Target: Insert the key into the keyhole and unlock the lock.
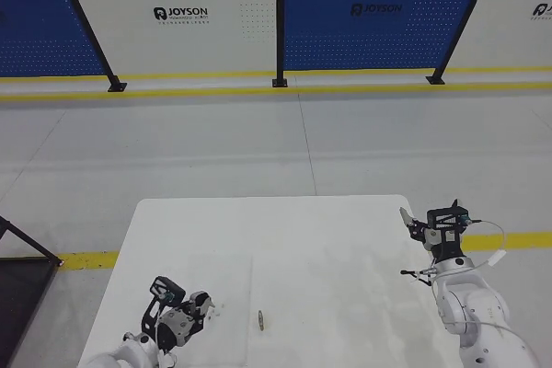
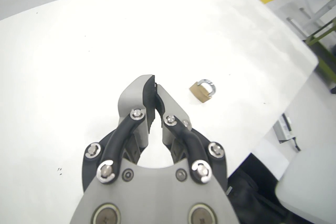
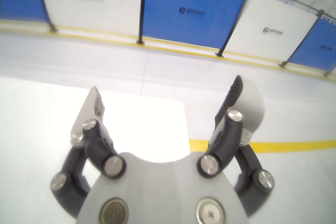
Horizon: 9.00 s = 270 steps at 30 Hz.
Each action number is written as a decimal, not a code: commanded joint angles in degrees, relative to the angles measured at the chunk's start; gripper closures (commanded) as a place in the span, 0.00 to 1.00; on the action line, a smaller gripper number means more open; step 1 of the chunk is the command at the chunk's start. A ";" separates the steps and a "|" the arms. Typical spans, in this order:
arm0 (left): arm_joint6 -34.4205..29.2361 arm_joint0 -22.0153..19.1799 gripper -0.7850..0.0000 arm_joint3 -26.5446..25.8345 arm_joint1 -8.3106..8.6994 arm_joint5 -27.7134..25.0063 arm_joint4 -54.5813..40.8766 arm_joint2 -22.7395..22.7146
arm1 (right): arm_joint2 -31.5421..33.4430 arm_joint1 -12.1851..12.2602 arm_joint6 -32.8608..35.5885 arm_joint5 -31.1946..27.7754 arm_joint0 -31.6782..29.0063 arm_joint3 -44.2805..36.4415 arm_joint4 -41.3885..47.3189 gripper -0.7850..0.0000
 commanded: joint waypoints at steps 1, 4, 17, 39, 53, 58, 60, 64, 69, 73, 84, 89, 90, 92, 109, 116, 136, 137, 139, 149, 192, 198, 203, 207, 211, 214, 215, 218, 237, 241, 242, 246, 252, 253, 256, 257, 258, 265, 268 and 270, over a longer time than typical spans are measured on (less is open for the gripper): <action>3.60 0.62 1.00 1.28 0.25 -5.89 -1.62 -1.66 | 0.00 0.00 0.00 0.00 0.00 0.00 0.00 0.00; 8.25 0.42 1.00 3.65 0.57 -13.84 -3.52 -2.95 | 0.00 0.00 0.00 0.00 0.00 0.00 0.00 0.00; 18.62 -5.36 1.00 12.35 2.02 -30.48 -7.95 -0.80 | -4.06 -0.45 2.78 0.47 -3.04 -3.79 -2.98 0.00; 22.26 -6.53 1.00 14.44 3.59 -30.48 -7.31 1.15 | -32.42 -1.66 8.97 -13.77 -9.87 -4.39 -21.65 0.00; 22.26 -6.53 1.00 14.44 3.59 -30.48 -7.31 1.15 | -44.71 -5.60 12.00 -7.27 -0.48 8.15 -10.00 0.00; 22.26 -6.53 1.00 14.44 3.59 -30.48 -7.31 1.15 | -46.97 -6.42 11.01 -5.37 1.52 10.81 -9.91 0.20; 22.26 -6.53 1.00 14.44 3.59 -30.48 -7.31 1.15 | -47.44 -6.57 10.58 -5.15 2.10 11.55 -10.16 0.26; 22.26 -6.53 1.00 14.44 3.59 -30.48 -7.31 1.15 | -48.15 -6.82 9.87 -4.68 2.96 12.65 -10.44 0.50; 22.26 -6.53 1.00 14.44 3.59 -30.48 -7.31 1.15 | -49.03 -7.18 9.70 -4.13 4.05 13.93 -10.47 0.52; 22.26 -6.53 1.00 14.44 3.59 -30.48 -7.31 1.15 | -49.67 -7.50 9.80 -3.94 4.86 14.92 -10.00 0.53; 22.26 -6.53 1.00 14.44 3.59 -30.48 -7.31 1.15 | -50.63 -8.21 10.20 -2.36 6.29 16.63 -8.62 0.70; 22.26 -6.53 1.00 14.44 3.59 -30.48 -7.31 1.15 | -50.86 -8.36 10.30 -2.24 6.59 16.98 -8.36 0.94; 22.26 -6.53 1.00 14.44 3.59 -30.48 -7.31 1.15 | -50.87 -8.37 10.19 -2.26 6.61 16.97 -8.30 1.00; 22.26 -6.53 1.00 14.44 3.59 -30.48 -7.31 1.15 | -50.82 -8.36 9.90 -2.14 6.56 16.82 -8.32 1.00; 22.26 -6.53 1.00 14.44 3.59 -30.48 -7.31 1.15 | -39.39 -5.06 -2.77 -8.02 -1.72 3.09 -1.10 1.00; 22.26 -6.53 1.00 14.44 3.59 -30.48 -7.31 1.15 | -34.69 -3.84 -6.28 -13.12 -4.64 -2.19 3.70 1.00; 22.34 -10.31 1.00 12.99 4.82 -30.48 -23.64 10.56 | -31.32 -3.42 -5.96 -35.85 -0.53 0.77 41.23 1.00; 22.21 -10.92 1.00 13.15 5.11 -30.48 -25.99 11.50 | -31.34 -3.41 -5.62 -36.54 -0.30 1.01 42.57 1.00; 21.41 -12.14 1.00 13.25 5.68 -30.48 -29.99 13.51 | -31.35 -3.40 -5.16 -37.77 0.08 1.39 44.78 1.00; 22.67 -15.79 1.00 14.05 6.58 -30.48 -41.13 19.25 | -31.04 -3.44 -9.09 -42.58 -1.33 2.30 47.74 1.00; 35.80 -21.82 1.00 17.68 1.56 -30.38 -39.34 30.25 | -39.77 -7.09 -25.92 -40.59 1.46 6.19 44.38 1.00; 39.66 -23.31 1.00 18.30 -0.21 -28.39 -35.03 32.71 | -40.85 -7.76 -28.89 -40.41 1.82 7.63 42.21 1.00; 41.31 -24.42 1.00 19.02 -1.24 -26.71 -33.05 33.93 | -41.04 -7.96 -29.43 -40.87 1.61 7.96 41.47 1.00; 42.96 -25.01 1.00 19.59 -2.01 -26.30 -30.84 34.61 | -40.99 -8.08 -30.34 -41.05 1.34 7.84 41.16 1.00; 43.81 -25.04 1.00 19.83 -2.58 -26.45 -29.44 34.99 | -40.99 -8.08 -30.34 -41.05 1.34 7.84 41.16 1.00; 44.07 -24.94 1.00 19.88 -2.90 -26.44 -28.74 35.14 | -40.99 -8.08 -30.34 -41.05 1.34 7.84 41.16 1.00; 44.14 -24.92 1.00 19.86 -2.99 -26.50 -28.54 35.16 | -40.99 -8.08 -30.34 -41.05 1.34 7.84 41.16 1.00; 44.44 -24.86 1.00 19.96 -3.24 -26.57 -28.24 35.10 | -40.99 -8.08 -30.34 -41.05 1.34 7.84 41.16 1.00; 44.77 -25.74 1.00 20.80 -5.17 -25.48 -28.26 35.99 | -40.99 -8.08 -30.34 -41.05 1.34 7.84 41.16 1.00; 44.53 -25.76 1.00 20.73 -5.48 -25.09 -28.20 35.85 | -40.99 -8.08 -30.34 -41.05 1.34 7.84 41.16 1.00; 44.39 -25.78 1.00 20.73 -5.54 -24.94 -28.19 35.79 | -40.99 -8.08 -30.34 -41.05 1.34 7.84 41.16 1.00; 44.21 -25.81 1.00 20.82 -5.82 -24.81 -28.49 35.70 | -40.99 -8.08 -30.34 -41.05 1.34 7.84 41.16 1.00; 44.06 -25.77 1.00 20.99 -6.17 -25.08 -28.67 35.41 | -40.99 -8.08 -30.34 -41.05 1.34 7.84 41.16 1.00; 44.03 -25.77 1.00 21.04 -6.26 -25.11 -28.70 35.36 | -40.99 -8.08 -30.34 -41.05 1.34 7.84 41.16 1.00; 44.00 -25.83 1.00 21.26 -6.48 -25.14 -28.90 35.34 | -40.99 -8.08 -30.34 -41.05 1.34 7.84 41.16 1.00; 43.98 -25.87 1.00 21.34 -6.56 -25.16 -28.91 35.34 | -40.99 -8.08 -30.34 -41.05 1.34 7.84 41.16 1.00; 43.95 -25.90 1.00 21.42 -6.63 -25.18 -28.89 35.34 | -40.99 -8.08 -30.34 -41.05 1.34 7.84 41.16 1.00; 43.59 -25.89 1.00 21.67 -7.10 -25.31 -28.88 35.34 | -40.99 -8.08 -30.34 -41.05 1.34 7.84 41.16 1.00; 43.84 -25.83 1.00 21.63 -7.33 -25.50 -28.91 35.35 | -40.99 -8.08 -30.34 -41.05 1.34 7.84 41.16 1.00; 43.97 -25.78 1.00 21.68 -7.46 -25.61 -28.89 35.36 | -40.99 -8.08 -30.34 -41.05 1.34 7.84 41.16 1.00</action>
